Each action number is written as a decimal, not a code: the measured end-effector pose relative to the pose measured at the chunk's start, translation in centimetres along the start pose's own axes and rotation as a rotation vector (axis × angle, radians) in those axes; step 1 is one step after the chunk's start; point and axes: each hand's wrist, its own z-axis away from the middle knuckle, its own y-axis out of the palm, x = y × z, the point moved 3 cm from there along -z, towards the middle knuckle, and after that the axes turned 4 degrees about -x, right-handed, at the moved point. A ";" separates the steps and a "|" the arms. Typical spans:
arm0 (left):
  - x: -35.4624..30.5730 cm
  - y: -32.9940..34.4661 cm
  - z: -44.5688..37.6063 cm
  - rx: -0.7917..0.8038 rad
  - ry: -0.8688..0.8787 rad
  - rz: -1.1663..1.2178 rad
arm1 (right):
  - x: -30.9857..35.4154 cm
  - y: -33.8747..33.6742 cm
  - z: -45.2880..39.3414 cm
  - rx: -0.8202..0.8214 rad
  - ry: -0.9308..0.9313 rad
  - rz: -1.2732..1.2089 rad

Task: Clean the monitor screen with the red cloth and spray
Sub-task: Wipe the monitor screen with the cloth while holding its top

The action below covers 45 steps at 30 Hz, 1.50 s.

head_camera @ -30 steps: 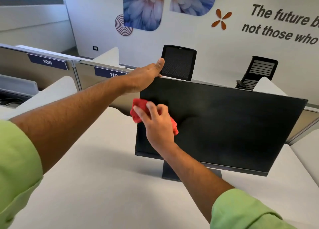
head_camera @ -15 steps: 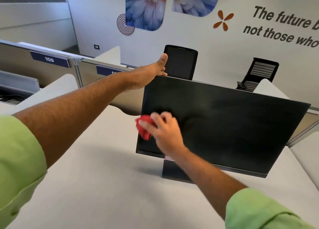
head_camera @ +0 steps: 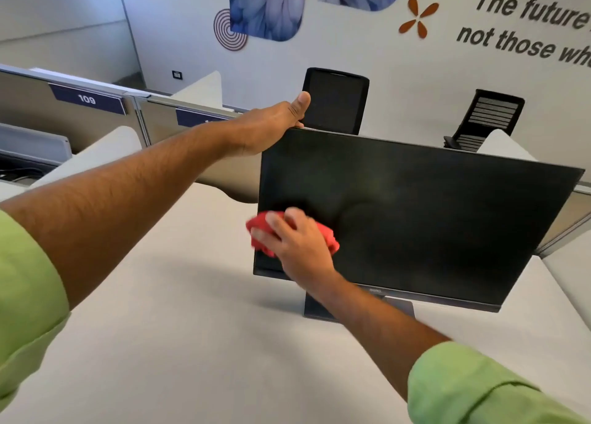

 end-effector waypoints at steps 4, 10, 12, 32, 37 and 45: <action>-0.1 1.1 0.4 -0.068 0.095 -0.158 | 2.3 1.9 6.9 0.250 -0.139 -0.087; 0.2 2.1 -0.1 -0.183 0.116 -0.200 | -2.7 -1.9 2.7 0.029 -0.090 -0.014; 0.3 2.0 -0.3 -0.198 0.115 -0.209 | -6.1 -4.7 0.0 -0.125 0.016 0.031; 1.0 2.6 -0.3 -0.225 0.124 -0.220 | -4.8 -2.5 11.4 0.152 -0.075 -0.028; 0.8 2.9 -0.6 -0.246 0.143 -0.243 | -12.5 -8.3 4.9 -0.149 0.113 0.095; 0.8 3.1 -0.9 -0.263 0.148 -0.260 | -19.7 -13.9 0.9 -0.344 0.475 0.208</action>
